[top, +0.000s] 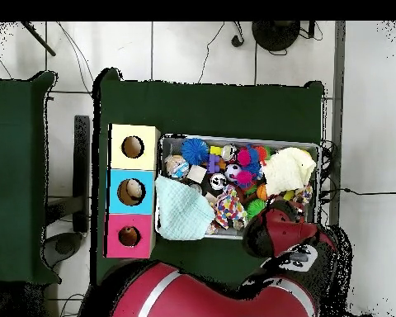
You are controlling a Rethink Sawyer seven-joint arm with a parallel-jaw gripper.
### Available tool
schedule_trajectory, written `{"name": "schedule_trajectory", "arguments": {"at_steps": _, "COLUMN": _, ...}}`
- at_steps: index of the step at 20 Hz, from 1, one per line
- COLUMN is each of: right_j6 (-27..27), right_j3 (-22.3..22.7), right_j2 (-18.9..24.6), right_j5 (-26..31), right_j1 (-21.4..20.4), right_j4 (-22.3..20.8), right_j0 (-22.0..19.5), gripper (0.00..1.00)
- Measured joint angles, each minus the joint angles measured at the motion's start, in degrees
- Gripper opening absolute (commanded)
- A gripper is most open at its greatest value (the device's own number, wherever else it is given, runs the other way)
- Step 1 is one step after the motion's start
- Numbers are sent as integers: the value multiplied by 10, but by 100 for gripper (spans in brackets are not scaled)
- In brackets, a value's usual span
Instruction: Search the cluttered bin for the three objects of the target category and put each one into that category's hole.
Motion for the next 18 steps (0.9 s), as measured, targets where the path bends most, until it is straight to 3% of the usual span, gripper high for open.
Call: {"name": "schedule_trajectory", "arguments": {"at_steps": 18, "right_j6": 0, "right_j3": -1, "right_j2": -46, "right_j5": -19, "right_j1": 16, "right_j4": 38, "right_j0": 22, "gripper": 100}}
